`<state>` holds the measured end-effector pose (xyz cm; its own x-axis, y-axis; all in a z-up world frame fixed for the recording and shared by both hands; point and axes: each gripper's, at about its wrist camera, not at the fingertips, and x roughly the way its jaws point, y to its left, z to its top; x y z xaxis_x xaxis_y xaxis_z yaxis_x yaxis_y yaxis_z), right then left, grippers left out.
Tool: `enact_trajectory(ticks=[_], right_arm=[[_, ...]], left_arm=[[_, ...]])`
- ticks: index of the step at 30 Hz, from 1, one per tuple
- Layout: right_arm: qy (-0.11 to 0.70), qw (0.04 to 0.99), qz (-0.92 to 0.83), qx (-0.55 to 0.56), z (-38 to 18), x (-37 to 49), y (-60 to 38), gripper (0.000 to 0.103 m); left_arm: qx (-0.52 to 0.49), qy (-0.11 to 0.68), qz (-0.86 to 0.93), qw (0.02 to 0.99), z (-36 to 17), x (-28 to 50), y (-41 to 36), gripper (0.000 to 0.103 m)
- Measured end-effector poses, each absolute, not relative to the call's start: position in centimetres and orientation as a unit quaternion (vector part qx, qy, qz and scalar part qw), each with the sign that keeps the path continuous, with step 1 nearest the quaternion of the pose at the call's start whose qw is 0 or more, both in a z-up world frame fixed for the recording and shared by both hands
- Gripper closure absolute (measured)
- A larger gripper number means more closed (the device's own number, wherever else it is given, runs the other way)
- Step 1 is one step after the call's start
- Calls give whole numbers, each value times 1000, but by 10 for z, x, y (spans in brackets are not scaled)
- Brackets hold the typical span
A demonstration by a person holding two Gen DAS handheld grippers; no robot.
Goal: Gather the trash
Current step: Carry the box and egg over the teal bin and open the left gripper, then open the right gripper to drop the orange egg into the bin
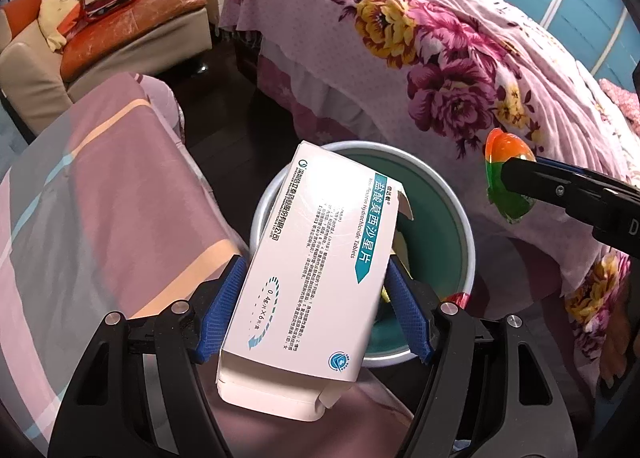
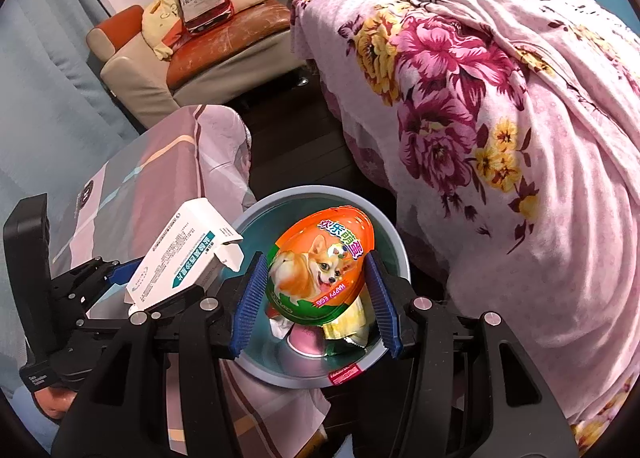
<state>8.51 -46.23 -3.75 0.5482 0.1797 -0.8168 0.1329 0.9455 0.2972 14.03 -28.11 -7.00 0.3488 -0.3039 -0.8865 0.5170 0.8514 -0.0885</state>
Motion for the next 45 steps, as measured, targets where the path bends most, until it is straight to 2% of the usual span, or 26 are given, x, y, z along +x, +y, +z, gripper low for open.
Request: enact_trajectory(ticks=[14,45], right_arm=[[476,865,4,157,-33,96,-465,55],[516,848,21,124,-48,124,-423,54]], left_arm=[[102,510,-241,819,-73,149,-283,21],[66,516,-200,830,-75,162,-231,20]])
